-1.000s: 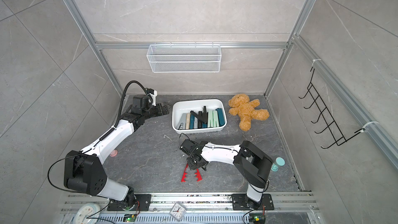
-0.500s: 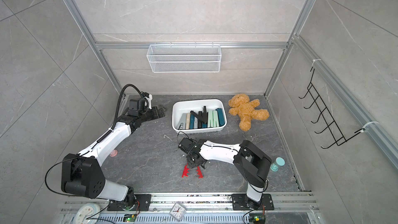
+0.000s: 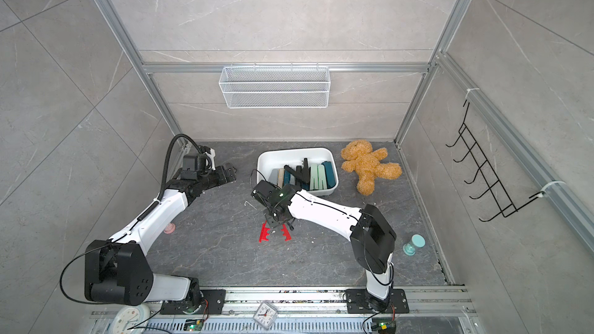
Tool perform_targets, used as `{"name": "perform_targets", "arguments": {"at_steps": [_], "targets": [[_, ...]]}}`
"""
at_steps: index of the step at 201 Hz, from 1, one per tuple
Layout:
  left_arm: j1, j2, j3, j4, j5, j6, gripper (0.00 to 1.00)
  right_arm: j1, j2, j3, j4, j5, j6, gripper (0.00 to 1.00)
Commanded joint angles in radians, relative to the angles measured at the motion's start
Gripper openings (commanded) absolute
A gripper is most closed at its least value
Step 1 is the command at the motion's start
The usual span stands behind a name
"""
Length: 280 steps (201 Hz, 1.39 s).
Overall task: Put the pruning pliers into the storage box
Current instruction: Pick up the pruning pliers from the center of the board, then place the pruning pliers in the storage box.
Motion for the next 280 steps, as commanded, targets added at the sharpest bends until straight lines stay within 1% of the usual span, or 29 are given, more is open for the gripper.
{"name": "perform_targets", "arguments": {"at_steps": [1, 35, 61, 85, 127, 136, 153, 162, 178, 216, 235, 280], "targets": [[0.004, -0.051, -0.023, -0.013, -0.036, 0.011, 0.99, -0.049, 0.054, 0.116, -0.072, 0.034, -0.071, 0.11], [0.007, -0.081, -0.074, -0.016, -0.07, 0.001, 0.99, -0.124, 0.187, 0.349, -0.097, 0.036, -0.122, 0.11], [0.008, -0.086, -0.096, -0.015, -0.07, -0.006, 0.99, -0.151, 0.319, 0.537, -0.128, 0.058, -0.162, 0.11], [0.01, -0.088, -0.11, -0.012, -0.069, -0.009, 1.0, -0.162, 0.429, 0.718, -0.168, 0.08, -0.24, 0.1], [0.014, -0.082, -0.118, -0.008, -0.066, -0.015, 0.99, -0.205, 0.68, 1.17, -0.364, 0.094, -0.341, 0.1], [0.015, -0.081, -0.119, -0.008, -0.067, -0.017, 1.0, -0.211, 0.769, 1.292, -0.424, 0.092, -0.36, 0.1], [0.016, -0.083, -0.121, -0.008, -0.066, -0.017, 1.0, -0.222, 0.866, 1.46, -0.501, 0.084, -0.384, 0.09], [0.017, -0.083, -0.123, -0.008, -0.068, -0.018, 1.0, -0.229, 0.901, 1.515, -0.526, 0.084, -0.392, 0.09], [0.019, -0.083, -0.124, -0.008, -0.068, -0.018, 1.0, -0.242, 0.917, 1.513, -0.53, 0.082, -0.396, 0.09], [0.021, -0.083, -0.127, -0.009, -0.063, -0.023, 0.99, -0.259, 0.853, 1.34, -0.426, 0.095, -0.383, 0.09], [0.022, -0.085, -0.13, -0.009, -0.064, -0.024, 0.99, -0.262, 0.835, 1.279, -0.387, 0.102, -0.372, 0.09], [0.025, -0.085, -0.138, -0.003, -0.059, -0.032, 0.99, -0.277, 0.858, 1.312, -0.401, 0.092, -0.333, 0.09]]}}
